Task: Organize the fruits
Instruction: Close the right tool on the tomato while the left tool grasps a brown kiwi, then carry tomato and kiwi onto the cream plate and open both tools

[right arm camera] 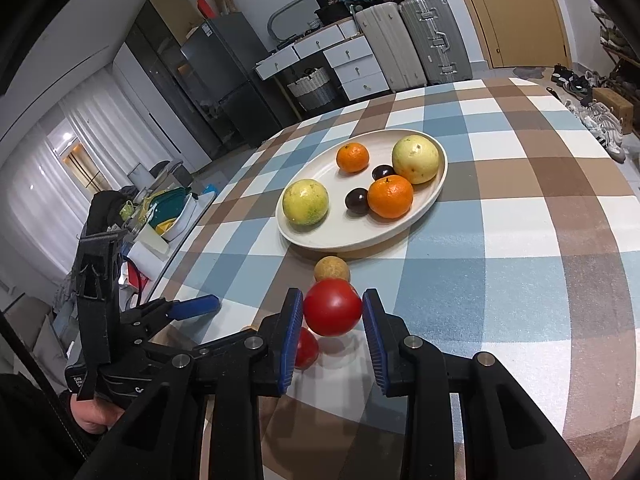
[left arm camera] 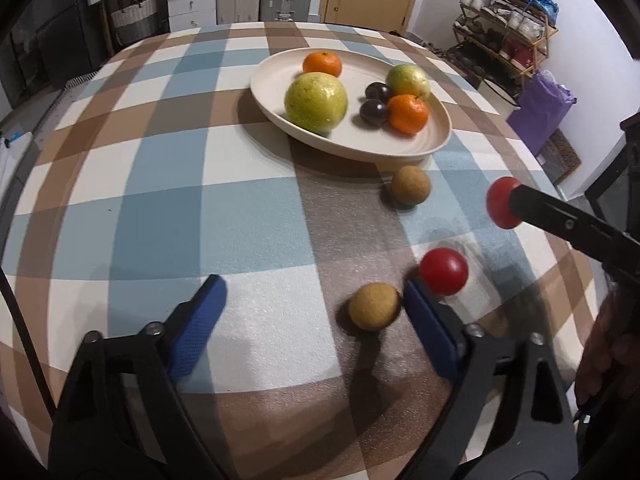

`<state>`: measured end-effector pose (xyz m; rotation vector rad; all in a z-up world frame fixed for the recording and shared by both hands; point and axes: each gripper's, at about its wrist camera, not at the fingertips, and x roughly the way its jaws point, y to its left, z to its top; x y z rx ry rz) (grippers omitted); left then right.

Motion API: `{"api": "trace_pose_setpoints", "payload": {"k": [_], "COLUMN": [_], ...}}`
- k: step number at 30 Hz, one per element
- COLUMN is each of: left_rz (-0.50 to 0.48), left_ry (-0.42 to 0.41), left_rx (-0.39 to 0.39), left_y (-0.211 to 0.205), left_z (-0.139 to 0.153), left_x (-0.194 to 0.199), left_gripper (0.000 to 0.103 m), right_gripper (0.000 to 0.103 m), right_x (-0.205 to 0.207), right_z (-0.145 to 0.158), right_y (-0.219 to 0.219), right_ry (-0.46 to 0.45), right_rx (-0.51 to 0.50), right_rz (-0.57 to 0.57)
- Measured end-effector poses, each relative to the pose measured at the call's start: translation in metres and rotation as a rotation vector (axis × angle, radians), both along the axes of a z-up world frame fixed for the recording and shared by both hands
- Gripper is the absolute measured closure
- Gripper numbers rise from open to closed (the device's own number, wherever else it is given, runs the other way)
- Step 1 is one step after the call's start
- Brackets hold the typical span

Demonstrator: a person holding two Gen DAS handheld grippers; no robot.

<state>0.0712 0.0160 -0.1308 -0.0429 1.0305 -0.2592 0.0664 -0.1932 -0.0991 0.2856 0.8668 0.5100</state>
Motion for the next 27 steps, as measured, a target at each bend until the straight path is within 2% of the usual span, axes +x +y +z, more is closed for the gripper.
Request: {"api": "trace_pose_setpoints", "payload": {"k": [3, 5, 6, 8, 11, 21, 27], "left_rz": [-0.021, -0.039, -0.042, -0.058, -0.081, -0.125, -0.125], "left_ry": [0.002, 0.006, 0.003, 0.001, 0.005, 0.016, 0.004], "left_rx": [-0.002, -0.010, -0.003, -0.010, -0.044, -0.056, -0.063], "left_y": [-0.003, -0.005, -0.006, -0.008, -0.008, -0.014, -0.011], "left_z": [0.000, 0.000, 0.001, 0.002, 0.002, 0.002, 0.011], "left_x": [-0.001, -0.002, -0.002, -0.003, -0.004, -0.005, -0.002], "left_gripper": [0.029, 0.041, 0.044, 0.065, 0.079, 0.079, 0.079], "right_gripper": [0.072, 0.072, 0.072, 0.072, 0.072, 0.072, 0.072], "right_x": [0.000, 0.000, 0.000, 0.000, 0.000, -0.002, 0.000], "right_z": [-0.001, -0.002, -0.002, -0.002, -0.003, -0.005, -0.007], "right_y": [-0.001, -0.001, -0.001, -0.001, -0.002, -0.001, 0.005], "right_ry": [0.004, 0.006, 0.005, 0.006, 0.005, 0.010, 0.010], "right_rx": [-0.001, 0.001, 0.001, 0.001, 0.002, 0.007, 0.015], "right_rz": [-0.004, -0.005, -0.005, -0.005, -0.005, -0.004, 0.012]}}
